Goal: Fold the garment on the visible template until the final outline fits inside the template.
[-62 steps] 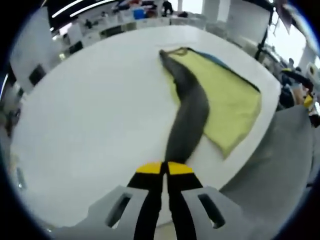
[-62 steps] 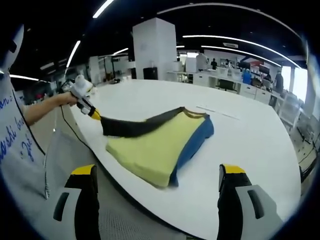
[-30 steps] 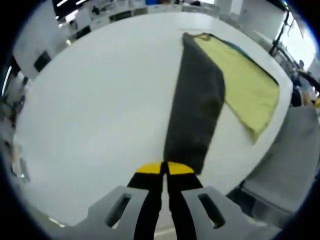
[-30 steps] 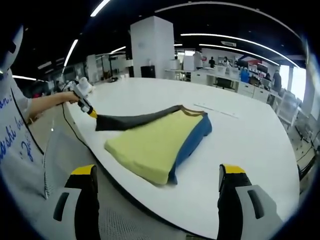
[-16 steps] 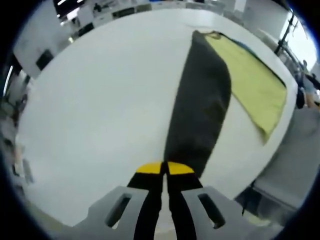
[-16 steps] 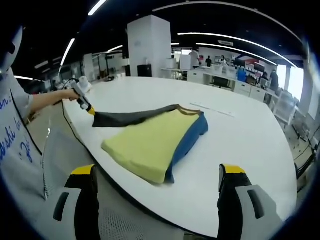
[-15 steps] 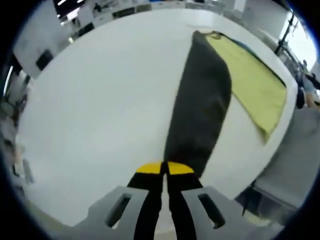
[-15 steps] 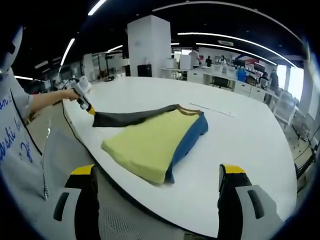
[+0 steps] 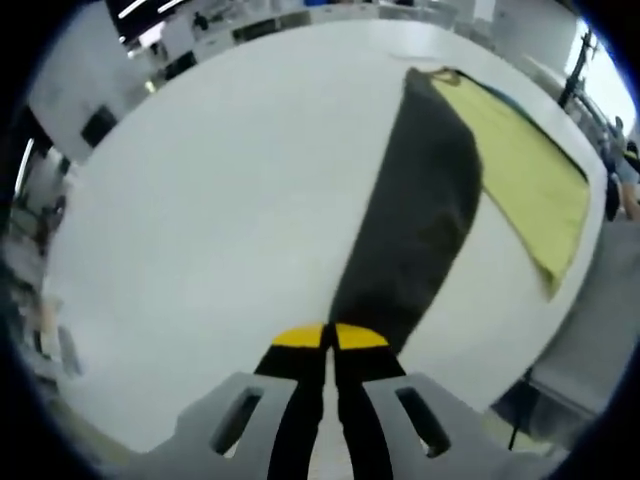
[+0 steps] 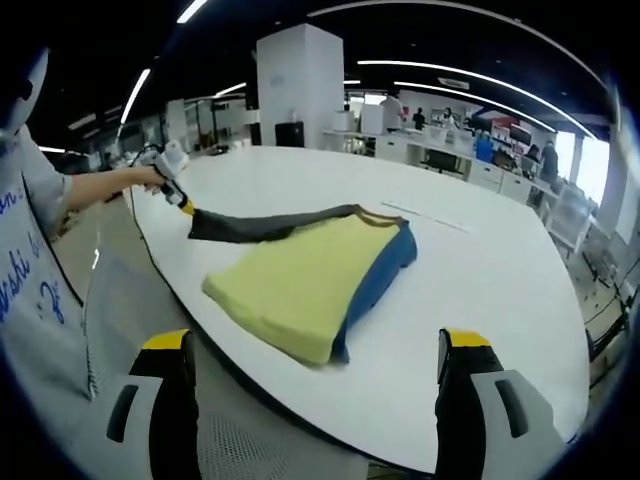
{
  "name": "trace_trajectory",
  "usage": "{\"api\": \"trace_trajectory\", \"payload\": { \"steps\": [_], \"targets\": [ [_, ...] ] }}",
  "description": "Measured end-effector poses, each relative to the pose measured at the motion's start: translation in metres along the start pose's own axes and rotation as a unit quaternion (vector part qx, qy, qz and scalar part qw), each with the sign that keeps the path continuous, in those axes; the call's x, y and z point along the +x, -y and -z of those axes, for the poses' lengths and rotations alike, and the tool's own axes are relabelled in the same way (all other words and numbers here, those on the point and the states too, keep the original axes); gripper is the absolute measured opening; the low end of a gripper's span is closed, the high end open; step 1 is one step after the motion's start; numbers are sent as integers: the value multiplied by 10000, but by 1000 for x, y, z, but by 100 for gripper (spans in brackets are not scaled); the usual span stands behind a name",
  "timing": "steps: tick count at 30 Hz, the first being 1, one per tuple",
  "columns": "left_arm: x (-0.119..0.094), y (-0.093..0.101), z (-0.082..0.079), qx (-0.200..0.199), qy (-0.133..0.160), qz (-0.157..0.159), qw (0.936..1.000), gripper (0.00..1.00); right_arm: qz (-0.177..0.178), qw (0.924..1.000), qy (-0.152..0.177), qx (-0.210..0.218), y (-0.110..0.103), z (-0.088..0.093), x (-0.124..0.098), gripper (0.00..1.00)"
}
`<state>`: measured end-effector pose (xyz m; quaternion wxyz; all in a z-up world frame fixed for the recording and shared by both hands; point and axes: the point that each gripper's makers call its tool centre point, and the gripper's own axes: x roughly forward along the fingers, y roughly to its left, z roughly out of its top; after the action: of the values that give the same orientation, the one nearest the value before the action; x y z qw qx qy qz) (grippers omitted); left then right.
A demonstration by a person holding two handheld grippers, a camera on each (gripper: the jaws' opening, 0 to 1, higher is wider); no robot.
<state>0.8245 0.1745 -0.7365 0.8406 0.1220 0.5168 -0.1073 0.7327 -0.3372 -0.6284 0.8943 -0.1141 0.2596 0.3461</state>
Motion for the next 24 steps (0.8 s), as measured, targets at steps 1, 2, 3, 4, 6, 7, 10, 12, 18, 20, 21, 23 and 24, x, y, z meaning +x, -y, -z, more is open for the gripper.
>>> {"api": "trace_trajectory", "payload": {
  "steps": [1, 2, 3, 4, 6, 7, 10, 12, 18, 20, 21, 23, 24],
  "targets": [
    [1, -3, -1, -13, 7, -32, 10000, 0, 4, 10000, 3, 6, 0, 0, 0, 100],
    [2, -8, -2, -20, 5, -93, 10000, 0, 17, 10000, -2, 7, 0, 0, 0, 100],
    [3, -11, -3, 1, 22, -134, 9999, 0, 27, 10000, -3, -2, 1, 0, 0, 100],
    [3, -13, -4, -1, 24, -155, 9999, 0, 37, 10000, -11, 4, 1, 0, -1, 100],
    [4, -19, -6, 0, 35, -204, 9998, 0, 51, 10000, -13, 11, 1, 0, -1, 100],
    [4, -23, -6, -32, 49, -245, 9997, 0, 67, 10000, -20, 17, 1, 0, -2, 100],
    [5, -29, -8, -68, 119, -304, 9994, 0, 95, 9999, -21, 31, 2, 0, -3, 100],
    [4, -36, -10, -118, 175, -380, 9991, 0, 107, 9999, -28, 33, 1, 1, -3, 100],
    [3, -45, -13, -104, 227, -477, 9985, 0, 102, 9999, -77, -5, -1, 0, -2, 100],
    [5, -49, -12, -180, 213, -505, 9983, 0, 105, 9999, -58, -11, -2, -3, -1, 100],
    [7, -51, -12, -194, 214, -513, 9983, 0, 107, 9999, -60, -17, -3, -3, -1, 100],
    [8, -52, -12, -193, 208, -528, 9982, 0, 116, 9999, -66, -25, -3, -3, -1, 100],
    [9, -51, -12, -175, 201, -520, 9983, 0, 121, 9999, -75, -20, -3, -3, -1, 100]
  ]
}}
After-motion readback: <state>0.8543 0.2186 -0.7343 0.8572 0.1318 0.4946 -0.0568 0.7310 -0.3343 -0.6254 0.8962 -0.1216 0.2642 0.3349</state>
